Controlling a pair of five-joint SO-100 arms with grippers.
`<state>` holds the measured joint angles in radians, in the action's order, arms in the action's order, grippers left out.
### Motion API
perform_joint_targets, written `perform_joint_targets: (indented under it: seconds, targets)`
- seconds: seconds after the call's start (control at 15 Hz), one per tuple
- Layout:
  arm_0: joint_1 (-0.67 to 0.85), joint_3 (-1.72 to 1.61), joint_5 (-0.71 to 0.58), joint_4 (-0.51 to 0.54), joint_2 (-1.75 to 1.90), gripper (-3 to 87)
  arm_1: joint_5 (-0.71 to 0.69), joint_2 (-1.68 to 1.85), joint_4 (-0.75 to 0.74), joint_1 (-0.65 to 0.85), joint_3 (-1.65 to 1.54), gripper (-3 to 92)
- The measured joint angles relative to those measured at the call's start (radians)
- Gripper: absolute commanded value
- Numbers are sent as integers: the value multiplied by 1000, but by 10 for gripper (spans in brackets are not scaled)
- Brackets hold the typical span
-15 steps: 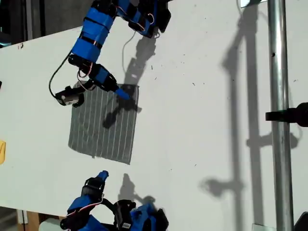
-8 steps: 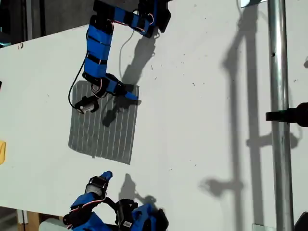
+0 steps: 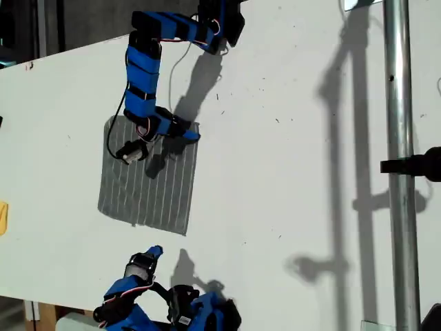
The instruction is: Grasp corners of a towel and fold twice.
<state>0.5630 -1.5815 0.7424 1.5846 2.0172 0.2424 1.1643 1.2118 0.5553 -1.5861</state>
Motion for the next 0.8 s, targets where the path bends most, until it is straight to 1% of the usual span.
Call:
perform_joint_targets:
  seconds: [0.13,0.6,0.67,0.73,0.8]
  targets:
    - [0,-3,2,-2,0,-29,0,-12,0,6,21,-2]
    - [0,15,2,0,-28,-24,0,-32,-2,-17,43,-2]
    - [2,58,-2,14,-80,-6,0,-32,-2,-17,43,-2]
    - [2,92,-12,17,-129,106,0,-32,-2,-17,43,-2]
    - [0,117,-34,21,-169,181,0,-32,-2,-17,43,-2]
